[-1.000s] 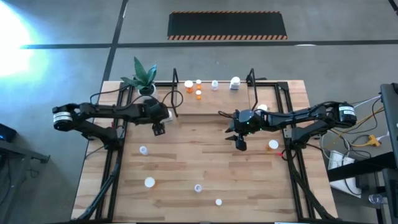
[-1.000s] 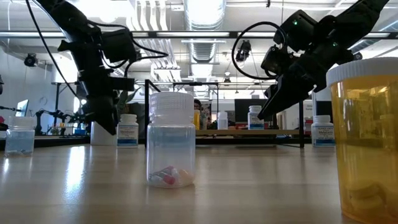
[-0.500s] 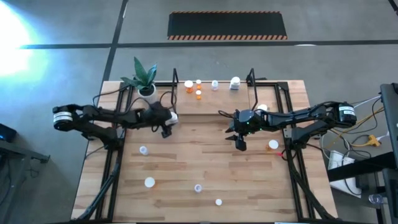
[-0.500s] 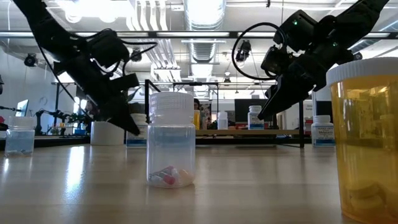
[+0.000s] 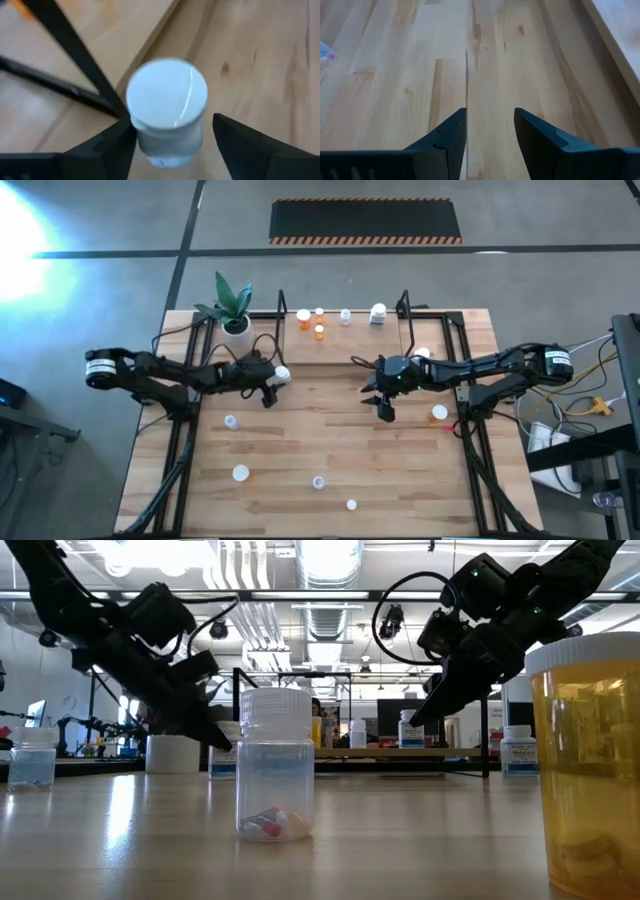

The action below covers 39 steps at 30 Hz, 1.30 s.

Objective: Pick and place medicine bottles onto shelf by color
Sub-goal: Put the left white pill bottle on the shelf aligned with the white pill bottle

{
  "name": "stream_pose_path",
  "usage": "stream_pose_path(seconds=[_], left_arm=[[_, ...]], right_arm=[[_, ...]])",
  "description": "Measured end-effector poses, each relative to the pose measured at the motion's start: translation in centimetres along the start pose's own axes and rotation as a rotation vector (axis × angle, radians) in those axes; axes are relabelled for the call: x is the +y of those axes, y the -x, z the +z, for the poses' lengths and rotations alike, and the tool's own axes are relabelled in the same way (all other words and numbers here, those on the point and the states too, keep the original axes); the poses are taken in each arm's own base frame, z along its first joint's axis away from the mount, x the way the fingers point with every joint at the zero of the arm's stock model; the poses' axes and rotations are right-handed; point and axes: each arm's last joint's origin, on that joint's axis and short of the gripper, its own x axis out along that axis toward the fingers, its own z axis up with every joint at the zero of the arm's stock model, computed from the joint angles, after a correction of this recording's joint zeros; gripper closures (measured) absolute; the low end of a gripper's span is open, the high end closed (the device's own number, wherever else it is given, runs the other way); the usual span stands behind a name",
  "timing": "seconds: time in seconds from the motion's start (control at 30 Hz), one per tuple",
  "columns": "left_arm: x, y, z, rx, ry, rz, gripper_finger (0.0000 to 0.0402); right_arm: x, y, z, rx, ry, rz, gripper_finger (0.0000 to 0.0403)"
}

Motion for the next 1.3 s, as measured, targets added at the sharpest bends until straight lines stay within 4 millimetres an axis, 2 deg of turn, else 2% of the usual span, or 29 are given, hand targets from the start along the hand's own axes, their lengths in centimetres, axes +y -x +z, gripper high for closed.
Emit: stream_pose_path(seconds=[0.3,0.47,0.63,0.73,0.83,1.03,1.17,1.3], left_arm=[[-0.7,0.1,0.4,-0.044,0.039,-0.008,0.0237],[-2.4,0.4,1.3,-0.084,0.064,-0.082,0.0247],[-4.9,-0.3,3.2,-0.216,0.128,-0.175,0.0248],[-6.4,-2.0,4.6,-0.248,0.124,-0.203,0.0249],[-8.0,-5.1,6.2,-0.230,0.096,-0.199,0.0249],[-11.2,-10.8,10.7,-0.253,-0.021,-0.287,0.0250],[-12.6,-13.6,13.2,-0.174,-0.097,-0.282,0.0250],[-13.5,-15.8,14.3,-0.075,-0.163,-0.266,0.0245]], right_arm=[[0.1,0.3,-0.1,0.017,-0.014,0.001,0.0262],[0.5,2.1,0.0,0.058,-0.028,0.002,0.0269],[0.9,4.3,-0.5,0.054,-0.081,0.000,0.0275],[1.1,5.0,-1.6,0.035,-0.108,-0.001,0.0274],[1.2,5.3,-2.8,0.017,-0.157,-0.011,0.0273],[1.3,5.6,-4.9,0.022,-0.236,-0.038,0.0279],[1.4,6.0,-5.5,0.014,-0.261,-0.037,0.0280],[1.4,6.1,-5.6,-0.036,-0.249,-0.052,0.0280]])
